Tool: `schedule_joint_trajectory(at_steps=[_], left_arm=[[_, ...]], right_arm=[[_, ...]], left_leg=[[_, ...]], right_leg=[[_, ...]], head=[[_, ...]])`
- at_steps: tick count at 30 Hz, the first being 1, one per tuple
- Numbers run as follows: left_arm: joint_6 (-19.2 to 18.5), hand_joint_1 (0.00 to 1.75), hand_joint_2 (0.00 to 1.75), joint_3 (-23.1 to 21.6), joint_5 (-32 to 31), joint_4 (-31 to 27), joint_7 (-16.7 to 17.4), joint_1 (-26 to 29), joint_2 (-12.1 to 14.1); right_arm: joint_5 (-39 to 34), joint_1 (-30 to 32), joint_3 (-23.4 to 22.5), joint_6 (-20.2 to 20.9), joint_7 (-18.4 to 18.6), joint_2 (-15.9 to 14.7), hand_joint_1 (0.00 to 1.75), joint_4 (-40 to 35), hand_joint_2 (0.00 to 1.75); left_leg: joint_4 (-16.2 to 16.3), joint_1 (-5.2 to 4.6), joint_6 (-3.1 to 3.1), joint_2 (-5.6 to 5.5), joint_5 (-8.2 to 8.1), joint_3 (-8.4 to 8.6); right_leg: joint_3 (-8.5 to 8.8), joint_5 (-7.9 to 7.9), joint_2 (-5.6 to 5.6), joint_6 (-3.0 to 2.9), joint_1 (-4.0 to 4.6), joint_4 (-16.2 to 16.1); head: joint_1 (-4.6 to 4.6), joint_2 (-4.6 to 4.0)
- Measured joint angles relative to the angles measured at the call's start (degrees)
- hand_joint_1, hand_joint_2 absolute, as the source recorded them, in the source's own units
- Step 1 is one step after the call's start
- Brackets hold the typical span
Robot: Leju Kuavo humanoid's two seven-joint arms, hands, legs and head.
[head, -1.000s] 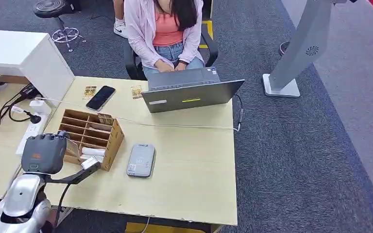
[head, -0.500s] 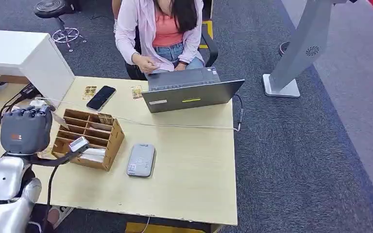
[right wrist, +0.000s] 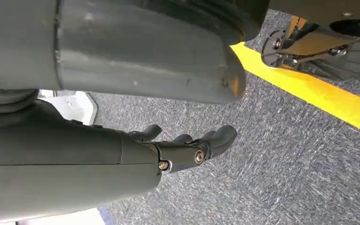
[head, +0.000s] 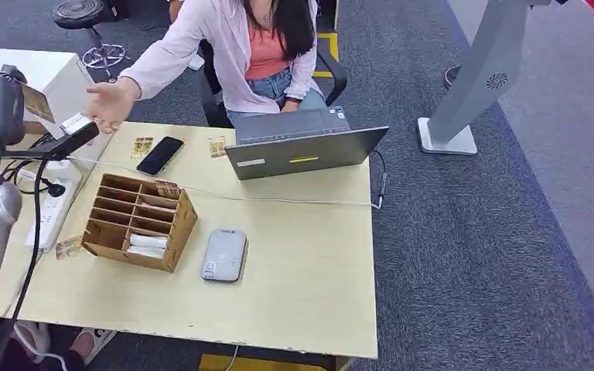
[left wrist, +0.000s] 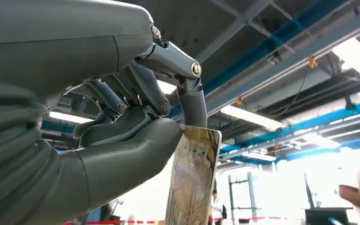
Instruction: Pass the card to the sensor for recognition and then transmit it.
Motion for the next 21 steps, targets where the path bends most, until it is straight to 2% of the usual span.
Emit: schedule_joint_trajectory(at_steps=[9, 10, 11, 17, 21], left_arm=[[0.63, 1.75, 1.75, 0.0, -0.11, 7.27, -0.02, -2.43, -0.81], [0.7, 0.07, 1.75, 0.0, -0.13, 7.65, -0.04, -2.57, -0.85], [0.72, 0.0, 1.75, 0.0, 0.04, 7.93, -0.13, -2.59, -0.87], [0.81, 0.0, 1.75, 0.0, 1.7, 9.24, -0.94, -2.53, -0.94], [2.51, 0.0, 1.75, 0.42, 6.28, 9.04, -4.81, -1.37, -1.33]], right_arm=[[0.02, -0.1, 0.55, 0.24, 0.33, 0.0, 0.0, 0.04, 0.0], [0.02, -0.1, 0.57, 0.24, 0.33, 0.0, 0.0, 0.04, 0.0], [0.0, -0.11, 0.57, 0.24, 0.33, 0.0, 0.0, 0.04, 0.0], [0.0, -0.1, 0.57, 0.2, 0.33, 0.0, 0.0, 0.04, 0.0], [-0.44, -0.11, 0.57, 0.17, 0.33, 0.0, 0.0, 0.04, 0.0]], left_leg=[[0.0, 0.0, 0.0, 0.0, 0.0, -0.01], [0.0, -0.01, 0.0, -0.01, 0.0, -0.01], [0.0, -0.01, 0.0, -0.01, 0.0, -0.01], [0.0, 0.0, 0.0, -0.01, 0.0, -0.01], [0.0, -0.01, 0.0, -0.01, 0.0, -0.02]], right_leg=[[0.0, 0.0, -0.01, 0.0, 0.0, 0.0], [0.0, 0.0, -0.01, 0.0, -0.01, 0.0], [0.0, 0.0, -0.01, 0.0, -0.01, 0.0], [0.0, 0.0, -0.01, 0.0, 0.0, 0.0], [0.01, 0.0, -0.01, 0.0, -0.01, 0.0]], head=[[0.0, 0.0], [0.0, 0.0], [0.0, 0.0], [-0.02, 0.0], [0.0, 0.0]])
